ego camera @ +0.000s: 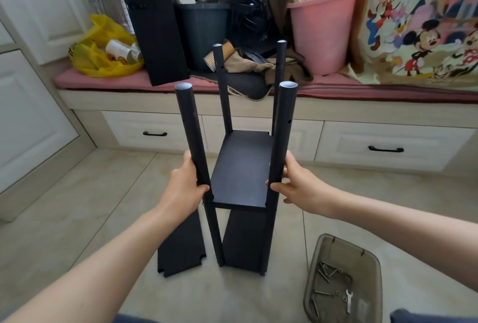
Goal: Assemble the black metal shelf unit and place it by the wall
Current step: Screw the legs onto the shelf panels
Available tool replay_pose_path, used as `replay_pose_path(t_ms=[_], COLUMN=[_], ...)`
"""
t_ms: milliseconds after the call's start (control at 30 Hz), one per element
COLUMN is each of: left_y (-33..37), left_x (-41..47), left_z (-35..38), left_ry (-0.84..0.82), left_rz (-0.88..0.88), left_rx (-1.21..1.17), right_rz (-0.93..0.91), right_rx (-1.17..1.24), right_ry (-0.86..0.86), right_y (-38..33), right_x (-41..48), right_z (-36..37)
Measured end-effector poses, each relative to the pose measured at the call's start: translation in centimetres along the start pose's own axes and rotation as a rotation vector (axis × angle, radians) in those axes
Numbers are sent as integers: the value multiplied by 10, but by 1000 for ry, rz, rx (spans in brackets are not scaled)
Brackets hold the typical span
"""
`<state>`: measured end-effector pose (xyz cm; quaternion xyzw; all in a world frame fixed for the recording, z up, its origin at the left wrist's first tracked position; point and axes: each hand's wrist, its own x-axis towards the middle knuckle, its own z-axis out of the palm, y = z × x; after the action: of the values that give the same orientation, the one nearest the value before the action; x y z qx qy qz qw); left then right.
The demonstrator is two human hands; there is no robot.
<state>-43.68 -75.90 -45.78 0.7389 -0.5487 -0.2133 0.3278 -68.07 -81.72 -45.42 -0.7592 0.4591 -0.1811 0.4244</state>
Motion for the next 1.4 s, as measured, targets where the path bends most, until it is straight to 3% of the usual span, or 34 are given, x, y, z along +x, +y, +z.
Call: replay_pose_path(t_ms=[167, 267, 333, 400, 500, 633, 667, 833, 1200, 1400], left_y=[-5, -4, -4, -5, 4, 4, -1, -20, -37, -25], left_x=[-4, -6, -9, -12, -20, -17, -14, -3, -3, -9], left_z=[5, 10, 12, 18, 35, 63, 70, 98, 120, 129], left_ry=[52, 51, -63, -299, -543, -235, -214, -371, -182, -119], left_rz=[-36, -93, -164, -166, 25, 499, 544, 482, 521, 419], left_rx=[54, 215, 377, 450, 383, 575, 636, 781, 738, 648], right_rz=[-11, -14, -12, -16, -46, -89, -98, -118, -163, -140], right_rx=[-16, -43, -50, -69, -118, -123, -118, -130, -98, -37], right_ry=[-30, -24, -37, -39, -16, 12, 18, 9, 5, 23], right_y=[-2, -1, 0, 1, 3, 3, 3, 2, 5, 12], right_x=[-4, -3, -3, -1, 1, 3, 3, 1, 3, 4], right_z=[5, 4, 2, 1, -2, -1, -1, -2, -2, 1])
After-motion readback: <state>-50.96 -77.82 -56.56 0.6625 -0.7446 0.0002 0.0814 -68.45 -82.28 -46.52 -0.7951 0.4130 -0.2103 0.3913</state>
